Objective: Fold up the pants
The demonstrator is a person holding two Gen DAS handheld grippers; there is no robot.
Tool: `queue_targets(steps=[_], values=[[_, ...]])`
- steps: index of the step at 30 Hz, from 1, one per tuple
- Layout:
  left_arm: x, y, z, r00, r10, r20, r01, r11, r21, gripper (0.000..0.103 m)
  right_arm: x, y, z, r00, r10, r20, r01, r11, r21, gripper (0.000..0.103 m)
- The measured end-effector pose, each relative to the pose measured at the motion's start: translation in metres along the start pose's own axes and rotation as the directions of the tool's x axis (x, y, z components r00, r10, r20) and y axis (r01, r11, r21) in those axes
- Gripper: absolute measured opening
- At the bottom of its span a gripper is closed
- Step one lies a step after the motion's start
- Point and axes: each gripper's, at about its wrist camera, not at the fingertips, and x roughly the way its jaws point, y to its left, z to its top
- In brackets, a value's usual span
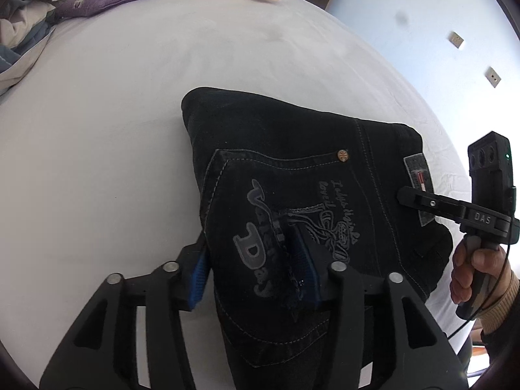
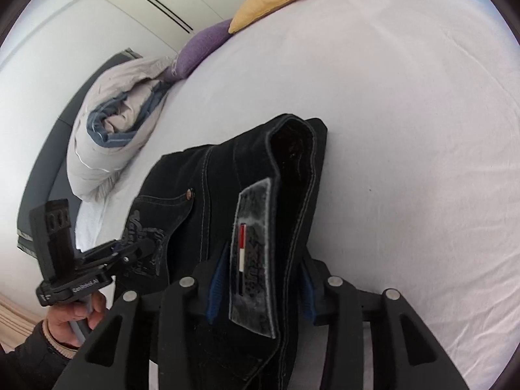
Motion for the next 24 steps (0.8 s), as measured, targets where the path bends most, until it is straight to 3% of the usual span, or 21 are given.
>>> queue_targets(steps=[3, 5, 7, 9, 11, 12, 14, 15, 16, 17, 19, 20, 21, 23, 24], values=[[-0.006, 0.005, 0.0, 1.0, 0.027, 0.014, -0.027, 1.0, 0.0, 0.057, -0.01, 0.003, -0.004, 0.999, -0.029, 0.019, 0.029, 1.0, 0.005, 0.052], [-0.019, 0.003, -0.005, 0.997, 0.065, 0.038, -0.066, 0.998, 0.008, 0.058, -0.025, 0.007, -0.008, 0.995, -0.085, 0.048, 0.084, 0.996, 0.02, 0.065], [-0.043, -0.002, -0.011, 0.99, 0.109, 0.094, -0.111, 0.994, 0.016, 0.072, -0.045, 0.02, -0.013, 0.984, -0.153, 0.096, 0.154, 0.988, -0.005, 0.068], [-0.077, -0.01, -0.018, 0.966, 0.159, 0.206, -0.167, 0.986, 0.023, 0.077, -0.067, 0.041, -0.019, 0.969, -0.187, 0.159, 0.198, 0.979, -0.052, 0.068], [-0.112, -0.025, -0.027, 0.934, 0.192, 0.302, -0.212, 0.977, 0.037, 0.089, -0.098, 0.068, -0.029, 0.943, -0.219, 0.25, 0.248, 0.964, -0.094, 0.074], [-0.134, -0.034, -0.032, 0.914, 0.206, 0.348, -0.238, 0.97, 0.05, 0.103, -0.114, 0.078, -0.034, 0.929, -0.223, 0.295, 0.266, 0.958, -0.111, 0.077], [-0.181, -0.05, -0.049, 0.859, 0.234, 0.455, -0.293, 0.954, 0.063, 0.103, -0.148, 0.113, -0.047, 0.876, -0.246, 0.415, 0.331, 0.932, -0.146, 0.091], [-0.205, -0.057, -0.058, 0.817, 0.256, 0.516, -0.332, 0.941, 0.058, 0.103, -0.166, 0.13, -0.056, 0.842, -0.248, 0.479, 0.365, 0.916, -0.167, 0.095], [-0.228, -0.071, -0.062, 0.769, 0.289, 0.57, -0.379, 0.924, 0.042, 0.103, -0.185, 0.149, -0.065, 0.802, -0.241, 0.547, 0.396, 0.899, -0.185, 0.102], [-0.245, -0.085, -0.063, 0.729, 0.326, 0.603, -0.423, 0.906, 0.022, 0.103, -0.205, 0.167, -0.075, 0.753, -0.222, 0.619, 0.424, 0.884, -0.198, 0.103], [-0.284, -0.101, -0.07, 0.66, 0.367, 0.656, -0.482, 0.876, -0.005, 0.103, -0.24, 0.2, -0.092, 0.673, -0.177, 0.718, 0.464, 0.857, -0.223, 0.103], [-0.303, -0.105, -0.074, 0.647, 0.361, 0.671, -0.48, 0.877, -0.009, 0.103, -0.256, 0.214, -0.1, 0.642, -0.166, 0.749, 0.484, 0.845, -0.228, 0.103], [-0.321, -0.109, -0.078, 0.647, 0.352, 0.676, -0.464, 0.886, -0.017, 0.103, -0.27, 0.228, -0.107, 0.616, -0.163, 0.771, 0.502, 0.835, -0.224, 0.103], [-0.351, -0.115, -0.086, 0.682, 0.319, 0.658, -0.421, 0.907, -0.004, 0.103, -0.296, 0.25, -0.118, 0.579, -0.155, 0.8, 0.521, 0.826, -0.217, 0.103], [-0.363, -0.117, -0.09, 0.686, 0.31, 0.658, -0.409, 0.912, -0.003, 0.103, -0.309, 0.259, -0.124, 0.56, -0.153, 0.815, 0.524, 0.827, -0.205, 0.103]])
